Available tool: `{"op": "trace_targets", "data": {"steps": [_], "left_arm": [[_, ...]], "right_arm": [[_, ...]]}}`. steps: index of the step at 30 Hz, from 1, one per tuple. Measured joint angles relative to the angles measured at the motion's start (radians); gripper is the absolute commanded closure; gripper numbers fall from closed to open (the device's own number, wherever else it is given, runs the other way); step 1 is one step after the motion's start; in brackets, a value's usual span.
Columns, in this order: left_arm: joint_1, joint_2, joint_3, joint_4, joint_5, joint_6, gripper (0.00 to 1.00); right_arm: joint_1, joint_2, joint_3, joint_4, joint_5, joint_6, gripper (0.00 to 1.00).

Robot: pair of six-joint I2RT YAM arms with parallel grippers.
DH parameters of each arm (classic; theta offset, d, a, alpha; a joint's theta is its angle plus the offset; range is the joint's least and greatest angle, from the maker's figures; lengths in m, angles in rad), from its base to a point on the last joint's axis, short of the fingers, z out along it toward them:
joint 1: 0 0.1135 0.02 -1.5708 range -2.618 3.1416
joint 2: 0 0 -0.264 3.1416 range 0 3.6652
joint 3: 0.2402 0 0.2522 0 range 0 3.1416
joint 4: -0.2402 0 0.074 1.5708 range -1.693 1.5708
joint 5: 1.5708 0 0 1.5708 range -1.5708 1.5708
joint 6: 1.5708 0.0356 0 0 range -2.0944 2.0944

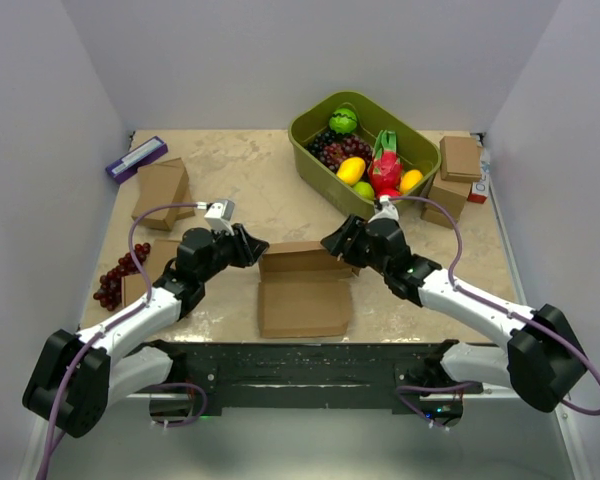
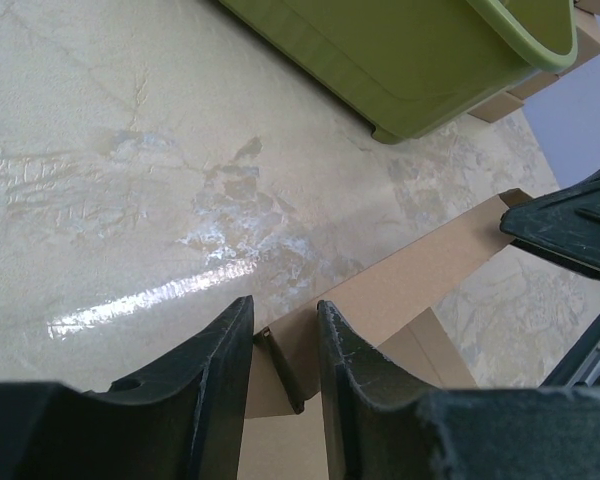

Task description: Fold the paper box

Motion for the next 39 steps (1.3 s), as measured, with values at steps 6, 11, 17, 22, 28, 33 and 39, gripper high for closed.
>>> {"op": "trace_targets", "data": {"steps": [6, 11, 17, 22, 28, 33, 39], "left_arm": [[0.0, -0.007, -0.007, 0.004, 0.005, 0.0, 0.66], [0.0, -0.013, -0.013, 0.009, 0.01, -0.001, 0.66], [0.0, -0.016, -0.017, 0.012, 0.015, -0.003, 0.67], [0.0, -0.018, -0.023, 0.019, 0.024, -0.005, 0.68], [0.0, -0.025, -0.034, 0.034, 0.039, -0.008, 0.69], [0.0, -0.028, -0.043, 0.042, 0.052, -0.023, 0.69], [-0.002, -0.029, -0.044, 0.045, 0.055, -0.023, 0.58]], "right_arm": [[-0.004, -0.005, -0.074, 0.091, -0.001, 0.087, 0.45], [-0.012, -0.029, -0.153, 0.189, 0.001, 0.182, 0.5], [-0.014, -0.032, -0.207, 0.291, 0.004, 0.282, 0.56], [-0.014, -0.013, -0.251, 0.389, 0.013, 0.367, 0.62], [-0.014, -0.005, -0.275, 0.451, 0.037, 0.444, 0.72], [-0.013, -0.005, -0.287, 0.482, 0.057, 0.486, 0.82], [-0.013, 0.028, -0.288, 0.53, 0.074, 0.532, 0.95]]}}
